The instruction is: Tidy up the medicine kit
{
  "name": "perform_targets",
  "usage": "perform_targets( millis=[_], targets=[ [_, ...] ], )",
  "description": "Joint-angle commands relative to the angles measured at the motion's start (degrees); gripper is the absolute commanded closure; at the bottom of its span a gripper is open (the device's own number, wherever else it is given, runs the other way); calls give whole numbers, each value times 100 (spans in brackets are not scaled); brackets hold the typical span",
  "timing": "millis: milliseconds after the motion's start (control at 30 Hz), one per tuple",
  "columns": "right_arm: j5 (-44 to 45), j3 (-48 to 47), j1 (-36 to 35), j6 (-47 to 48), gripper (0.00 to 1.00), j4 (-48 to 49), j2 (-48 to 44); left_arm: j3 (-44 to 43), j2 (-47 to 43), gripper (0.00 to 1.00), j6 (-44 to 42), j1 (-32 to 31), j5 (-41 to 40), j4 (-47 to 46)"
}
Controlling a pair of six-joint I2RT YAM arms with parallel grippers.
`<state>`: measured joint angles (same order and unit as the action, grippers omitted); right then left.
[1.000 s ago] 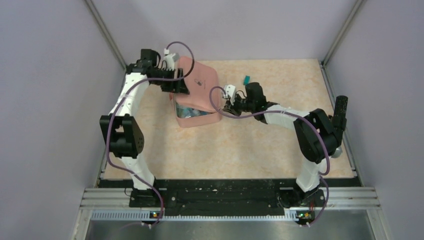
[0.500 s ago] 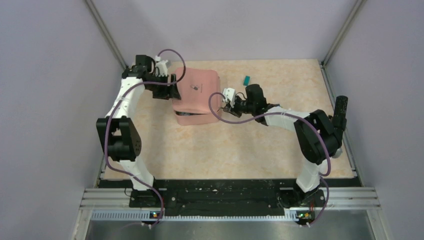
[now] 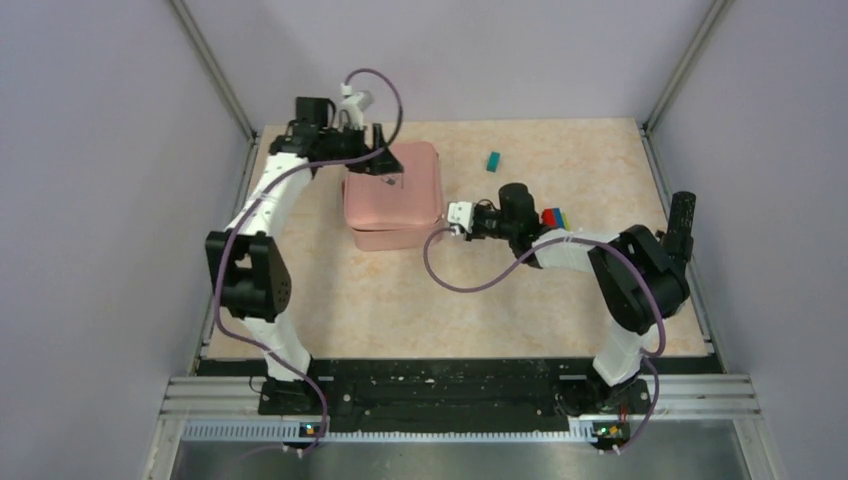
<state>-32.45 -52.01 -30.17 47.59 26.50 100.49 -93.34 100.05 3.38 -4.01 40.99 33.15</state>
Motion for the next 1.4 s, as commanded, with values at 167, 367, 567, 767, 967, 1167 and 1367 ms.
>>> perform_targets(
  millis=[167, 367, 567, 767, 967, 1167, 1367],
  targets=[
    [-152, 1029, -223, 1261, 100, 2749, -234, -1219, 1835, 35, -120, -994, 2085, -673],
    [-181, 1328, -269, 1550, 100, 3536, -165, -1458, 2148, 41, -1017, -1198, 2687, -149],
    [-194, 1419, -280, 1661, 100, 3709, -76, -1630, 2236, 45, -3085, -1307, 2677, 1489],
    [-17, 1293, -287, 1390, 100, 3337, -47, -1704, 2357, 46, -4683, -1453, 2092, 2646],
    [114, -316, -264, -261, 100, 52, 172, -1018, 1850, 45, -4012, -1417, 1852, 1720],
    [-457, -837, -174, -1889, 100, -475, 523, -277, 1137, 45, -2883, -1133, 2038, 1007],
    [-913, -931, -149, -2481, 88, -850, 633, 739, 374, 43, -1263, -632, 2244, -155]
  ],
)
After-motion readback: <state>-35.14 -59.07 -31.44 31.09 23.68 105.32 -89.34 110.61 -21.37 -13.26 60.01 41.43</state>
